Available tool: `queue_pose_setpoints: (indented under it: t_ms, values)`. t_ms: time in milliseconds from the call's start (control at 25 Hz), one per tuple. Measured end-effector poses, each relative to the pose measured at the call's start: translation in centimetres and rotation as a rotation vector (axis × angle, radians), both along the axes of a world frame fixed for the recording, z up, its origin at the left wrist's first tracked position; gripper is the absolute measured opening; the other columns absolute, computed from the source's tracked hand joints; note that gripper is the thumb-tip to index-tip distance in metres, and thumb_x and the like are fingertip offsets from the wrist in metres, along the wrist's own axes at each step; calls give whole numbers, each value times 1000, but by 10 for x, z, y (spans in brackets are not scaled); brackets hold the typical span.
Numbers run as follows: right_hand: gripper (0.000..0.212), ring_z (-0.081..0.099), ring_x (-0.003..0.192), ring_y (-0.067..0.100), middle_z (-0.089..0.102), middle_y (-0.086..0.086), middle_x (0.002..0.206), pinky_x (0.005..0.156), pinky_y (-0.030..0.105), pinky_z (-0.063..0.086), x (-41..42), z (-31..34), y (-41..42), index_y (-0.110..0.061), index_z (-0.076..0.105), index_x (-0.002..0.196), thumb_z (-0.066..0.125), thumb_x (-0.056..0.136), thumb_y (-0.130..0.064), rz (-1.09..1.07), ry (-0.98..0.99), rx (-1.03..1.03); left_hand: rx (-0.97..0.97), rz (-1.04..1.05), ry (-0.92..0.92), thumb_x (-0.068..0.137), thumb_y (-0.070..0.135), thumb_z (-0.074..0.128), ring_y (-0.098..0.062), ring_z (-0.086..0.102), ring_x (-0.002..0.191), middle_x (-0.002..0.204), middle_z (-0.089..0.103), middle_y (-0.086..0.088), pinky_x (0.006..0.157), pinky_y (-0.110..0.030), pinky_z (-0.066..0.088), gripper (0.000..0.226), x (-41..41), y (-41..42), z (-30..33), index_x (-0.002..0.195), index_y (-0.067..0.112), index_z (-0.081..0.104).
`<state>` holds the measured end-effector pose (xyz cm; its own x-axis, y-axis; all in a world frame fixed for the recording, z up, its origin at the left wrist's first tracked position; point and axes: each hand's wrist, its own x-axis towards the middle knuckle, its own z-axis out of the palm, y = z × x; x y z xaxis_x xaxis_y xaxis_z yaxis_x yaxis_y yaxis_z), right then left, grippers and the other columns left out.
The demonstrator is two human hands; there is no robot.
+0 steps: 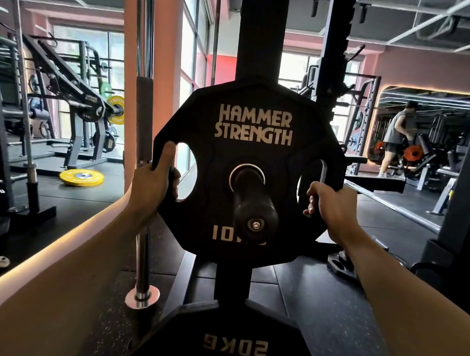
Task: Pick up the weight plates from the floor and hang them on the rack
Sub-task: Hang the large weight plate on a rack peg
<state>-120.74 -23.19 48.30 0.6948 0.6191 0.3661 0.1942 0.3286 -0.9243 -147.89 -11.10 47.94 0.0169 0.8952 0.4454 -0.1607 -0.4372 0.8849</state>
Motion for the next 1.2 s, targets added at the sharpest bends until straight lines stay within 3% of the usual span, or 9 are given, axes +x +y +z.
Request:
queue_pose_setpoints:
  t_ms: [200, 360, 440, 560, 720, 880, 1040, 1200]
  values:
    - [5, 42, 39, 17, 45, 14, 58, 47, 29, 46, 2, -2, 3, 3, 60, 74, 56, 78, 3, -8, -18, -17, 27, -51, 46, 91, 61, 52, -19, 58, 52, 56, 59, -3, 64, -35, 52, 55, -1, 6, -1, 62, 16, 59]
    - [10, 54, 50, 15, 57, 9, 61, 44, 16, 45, 5, -4, -4, -3, 61, 74, 60, 83, -7, -40, -85, -114, -19, -60, 127, 90, 62, 54, -19, 67, 65, 67, 66, -2, 74, -37, 56, 54, -8, 7, 0, 87, 8, 65]
    - [9, 59, 64, 15, 62, 3, 71, 58, 18, 50, 8, -4, -10, -10, 63, 78, 65, 85, -16, -54, -167, -182, 1, 58, 238, 92, 59, 54, -22, 67, 86, 90, 70, -3, 81, -38, 53, 57, -8, 3, -2, 114, 8, 63]
    - [23, 65, 90, 23, 66, -2, 89, 85, 39, 53, 13, -12, -21, -13, 61, 103, 71, 84, -22, -30, -234, -266, 89, 275, 459, 95, 42, 55, -28, 60, 110, 124, 64, -7, 93, -40, 47, 47, -13, -12, -16, 135, 16, 49]
    - [55, 62, 109, 25, 61, 3, 114, 96, 45, 51, 3, -35, -49, -13, 47, 134, 71, 86, -23, -41, -289, -273, 154, 254, 430, 91, 32, 63, -17, 59, 117, 128, 63, 4, 104, -38, 44, 55, -30, -38, -39, 142, 28, 45]
    - [45, 56, 100, 17, 60, 7, 122, 82, 27, 44, -5, -51, -86, -9, 53, 131, 67, 91, -26, -31, -370, -321, 108, 233, 552, 89, 38, 66, -13, 56, 114, 124, 62, 3, 97, -27, 40, 48, -38, -78, -47, 132, 20, 55]
    - [34, 58, 102, 17, 64, 7, 121, 86, 25, 42, -23, -32, -126, -10, 62, 123, 65, 93, -26, 98, -432, -528, 21, 114, 737, 87, 42, 67, -11, 58, 107, 117, 65, 3, 92, -25, 41, 46, -50, -118, -32, 127, 20, 60]
    - [34, 60, 83, 17, 64, 2, 107, 62, 20, 41, -53, 6, -167, -16, 62, 121, 64, 93, -34, 187, -411, -779, -212, 32, 896, 86, 49, 66, -16, 61, 102, 110, 66, 3, 84, -27, 43, 45, -72, -164, -2, 122, 22, 60]
